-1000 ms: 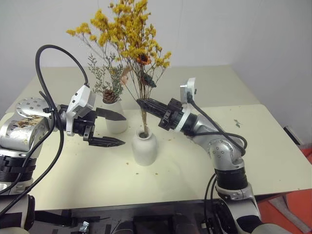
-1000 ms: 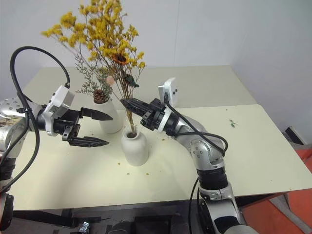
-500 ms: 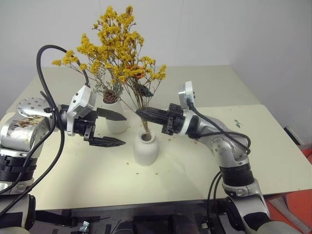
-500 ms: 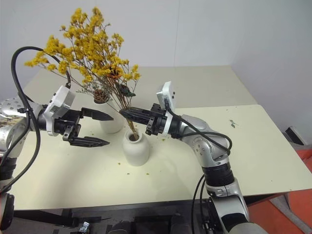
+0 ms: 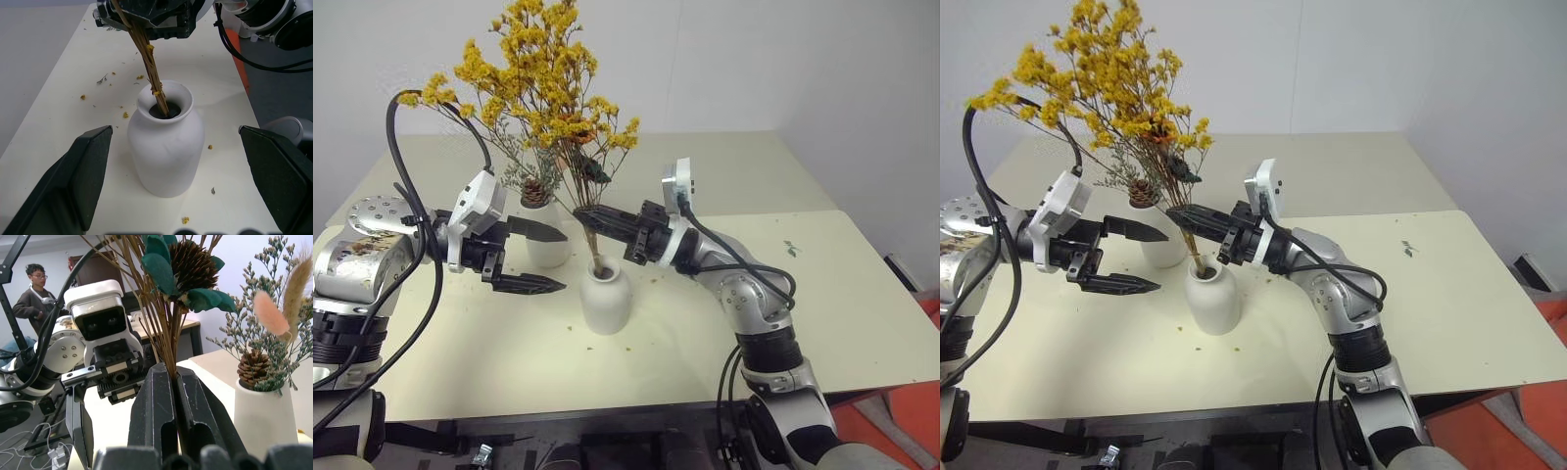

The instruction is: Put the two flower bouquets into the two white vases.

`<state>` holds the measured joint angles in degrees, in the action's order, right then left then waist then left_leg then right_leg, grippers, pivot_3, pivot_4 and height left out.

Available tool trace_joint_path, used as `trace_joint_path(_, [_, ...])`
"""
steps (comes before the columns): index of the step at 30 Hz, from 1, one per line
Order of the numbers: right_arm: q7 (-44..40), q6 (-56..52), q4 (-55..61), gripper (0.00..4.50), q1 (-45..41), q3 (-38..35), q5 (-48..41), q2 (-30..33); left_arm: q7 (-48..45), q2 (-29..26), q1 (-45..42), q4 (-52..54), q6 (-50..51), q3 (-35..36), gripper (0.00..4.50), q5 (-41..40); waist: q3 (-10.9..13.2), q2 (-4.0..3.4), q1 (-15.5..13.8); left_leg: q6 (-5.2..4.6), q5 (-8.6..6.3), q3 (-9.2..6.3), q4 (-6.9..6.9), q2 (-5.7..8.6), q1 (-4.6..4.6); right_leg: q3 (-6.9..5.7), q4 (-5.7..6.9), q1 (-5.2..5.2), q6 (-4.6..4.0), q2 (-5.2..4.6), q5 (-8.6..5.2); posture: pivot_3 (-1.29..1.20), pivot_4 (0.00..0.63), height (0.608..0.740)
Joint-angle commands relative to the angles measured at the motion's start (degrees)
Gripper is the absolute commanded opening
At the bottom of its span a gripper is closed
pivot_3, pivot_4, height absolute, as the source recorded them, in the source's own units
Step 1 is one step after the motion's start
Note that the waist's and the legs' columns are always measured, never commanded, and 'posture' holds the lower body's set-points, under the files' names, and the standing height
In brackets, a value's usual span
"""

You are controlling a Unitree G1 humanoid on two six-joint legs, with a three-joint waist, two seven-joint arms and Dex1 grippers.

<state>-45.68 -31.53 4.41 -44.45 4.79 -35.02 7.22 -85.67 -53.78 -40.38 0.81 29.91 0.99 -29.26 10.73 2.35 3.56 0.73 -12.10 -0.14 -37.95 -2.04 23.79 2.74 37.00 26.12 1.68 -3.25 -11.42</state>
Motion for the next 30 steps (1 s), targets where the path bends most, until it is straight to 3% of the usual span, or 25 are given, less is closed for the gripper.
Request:
trace_joint_path(1, [-0.47, 2.87, 0.67, 0.07, 0.37, -0.5, 0.27, -0.38, 0.04, -0.23, -1.45, 0.65, -0.8, 0.51, 4.5, -0.31, 0.0, 0.0, -0.01, 0.0, 0.0, 0.0, 0.0, 0.0, 0.0, 0.0, 0.0, 0.0, 0.0, 0.0, 0.0, 0.0, 0.15, 0.74])
trace_joint_path(6, [-0.93, 3.42, 0.76, 1.43, 0.97, -0.37, 0.41, -0.03, 0.01, -0.33, -1.54, 0.68, -0.68, 0.49, 4.5, -0.31, 0.0, 0.0, -0.01, 0.0, 0.0, 0.0, 0.0, 0.0, 0.0, 0.0, 0.0, 0.0, 0.0, 0.0, 0.0, 0.0, 0.15, 0.74])
trace_joint_path(15, [-0.8, 3.46, 1.6, 4.47, 1.58, -0.83, 0.2, 0.44, 0.1, -0.12, -1.99, 0.51, -0.78, 0.24, 4.5, -0.12, 0.0, 0.0, -0.03, 0.0, 0.0, 0.0, 0.0, 0.0, 0.0, 0.0, 0.0, 0.0, -0.02, 0.0, 0.01, 0.0, 0.15, 0.74])
trace_joint_path(30, [-0.2, 2.78, 6.54, 4.47, 5.52, -2.4, 0.04, 5.26, 0.12, 1.11, -3.78, -0.81, -1.31, -0.92, 4.5, 0.49, 0.0, 0.0, -0.2, 0.0, 0.0, 0.0, 0.0, 0.01, 0.0, 0.0, 0.01, 0.0, -0.01, 0.0, 0.01, 0.0, 0.15, 0.74])
